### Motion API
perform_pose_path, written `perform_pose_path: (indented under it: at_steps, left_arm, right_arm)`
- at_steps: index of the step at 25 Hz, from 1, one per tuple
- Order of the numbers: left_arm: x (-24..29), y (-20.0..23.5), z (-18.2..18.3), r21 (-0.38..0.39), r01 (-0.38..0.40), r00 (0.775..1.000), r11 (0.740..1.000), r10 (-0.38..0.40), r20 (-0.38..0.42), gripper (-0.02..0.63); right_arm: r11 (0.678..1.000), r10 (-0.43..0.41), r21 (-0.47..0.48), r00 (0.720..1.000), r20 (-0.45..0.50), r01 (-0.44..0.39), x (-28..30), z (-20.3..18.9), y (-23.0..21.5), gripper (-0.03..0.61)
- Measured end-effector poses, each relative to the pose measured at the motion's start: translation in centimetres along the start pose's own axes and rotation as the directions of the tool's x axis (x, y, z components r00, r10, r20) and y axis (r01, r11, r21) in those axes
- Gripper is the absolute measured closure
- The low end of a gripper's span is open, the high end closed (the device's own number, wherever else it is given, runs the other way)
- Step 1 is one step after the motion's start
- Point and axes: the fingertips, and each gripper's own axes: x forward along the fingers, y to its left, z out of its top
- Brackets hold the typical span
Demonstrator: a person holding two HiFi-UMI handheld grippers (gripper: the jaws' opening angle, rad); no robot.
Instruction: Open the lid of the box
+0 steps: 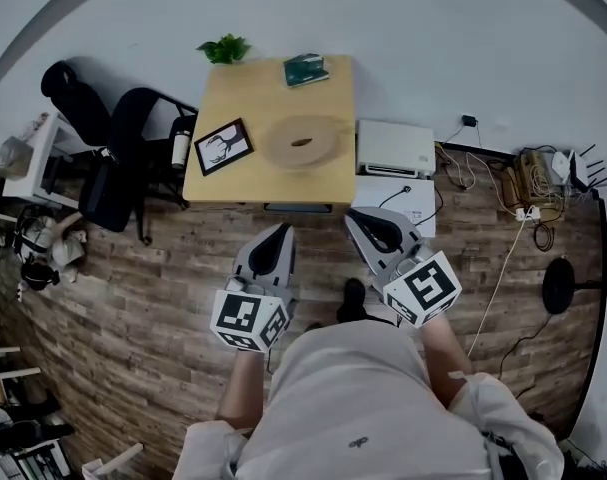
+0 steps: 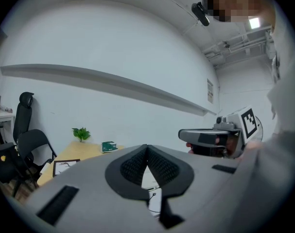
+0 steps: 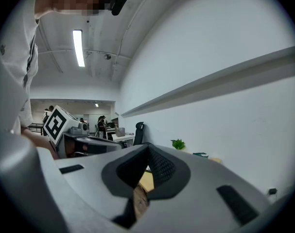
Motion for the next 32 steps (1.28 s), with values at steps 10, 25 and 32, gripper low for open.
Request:
perform_pose_path:
  at_steps: [10, 25, 32]
  left_arm:
    - [6.2, -0.6, -0.9, -0.015, -0.046, 0.998, 0.999, 0.045, -0.039, 0.615]
    - [9.6, 1.6, -3.6, -0.064, -0.076, 0.992, 0.995, 0.069, -0.110, 0.614]
    - [12.6, 4.9, -3.3, -0.058, -0.036, 0.994, 0.998, 0.029, -0.103, 0.614]
  right_arm:
    - [0.997, 0.067, 0.028, 0.998, -0.015, -0.066, 1.4, -1.4, -6.4, 0.578]
    - [0.992, 0.084, 0.097, 0.992, -0.091, -0.075, 3.9, -4.9, -9.4, 0.578]
    - [0.996, 0.037, 0.081, 0.991, -0.125, -0.027, 6.4, -4.8, -11.1, 0.578]
